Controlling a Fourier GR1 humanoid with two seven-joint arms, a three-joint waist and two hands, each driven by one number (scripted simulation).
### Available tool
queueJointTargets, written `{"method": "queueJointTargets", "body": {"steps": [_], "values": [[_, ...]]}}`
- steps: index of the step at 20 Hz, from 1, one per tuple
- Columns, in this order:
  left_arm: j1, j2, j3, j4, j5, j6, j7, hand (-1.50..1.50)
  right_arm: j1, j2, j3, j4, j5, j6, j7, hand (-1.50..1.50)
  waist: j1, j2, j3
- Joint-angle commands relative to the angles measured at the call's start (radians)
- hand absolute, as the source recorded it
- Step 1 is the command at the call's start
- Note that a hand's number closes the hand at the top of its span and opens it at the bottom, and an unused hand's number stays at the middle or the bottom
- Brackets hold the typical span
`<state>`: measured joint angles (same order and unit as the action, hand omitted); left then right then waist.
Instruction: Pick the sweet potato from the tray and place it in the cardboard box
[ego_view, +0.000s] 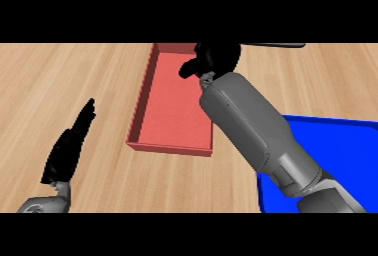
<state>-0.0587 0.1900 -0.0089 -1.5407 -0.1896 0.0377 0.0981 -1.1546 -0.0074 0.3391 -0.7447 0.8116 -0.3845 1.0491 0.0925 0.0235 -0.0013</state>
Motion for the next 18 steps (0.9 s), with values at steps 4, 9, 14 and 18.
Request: {"method": "queueJointTargets", "body": {"steps": [4, 9, 14, 18], "values": [[-0.021, 0.008, 0.013, -0.004, 0.014, -0.016, -0.001, 0.00, 0.001, 0.007, -0.013, 0.175, -0.101, -0.269, -0.046, -1.50, 0.010, 0.005, 0.001], [-0.039, -0.020, -0.013, 0.006, -0.012, 0.007, 0.015, 0.00, -0.027, 0.007, -0.041, 0.179, -0.101, -0.485, -0.102, -1.50, 0.005, 0.009, 0.001], [0.019, 0.010, 0.024, 0.005, -0.002, 0.003, -0.026, 0.00, -0.008, 0.007, -0.084, 0.147, -0.074, -0.726, -0.110, -1.50, -0.020, -0.006, 0.001], [0.039, 0.005, 0.025, -0.006, 0.001, 0.005, -0.013, 0.00, 0.042, 0.007, -0.116, 0.051, -0.130, -0.830, -0.193, -1.50, -0.044, -0.015, 0.002]]}}
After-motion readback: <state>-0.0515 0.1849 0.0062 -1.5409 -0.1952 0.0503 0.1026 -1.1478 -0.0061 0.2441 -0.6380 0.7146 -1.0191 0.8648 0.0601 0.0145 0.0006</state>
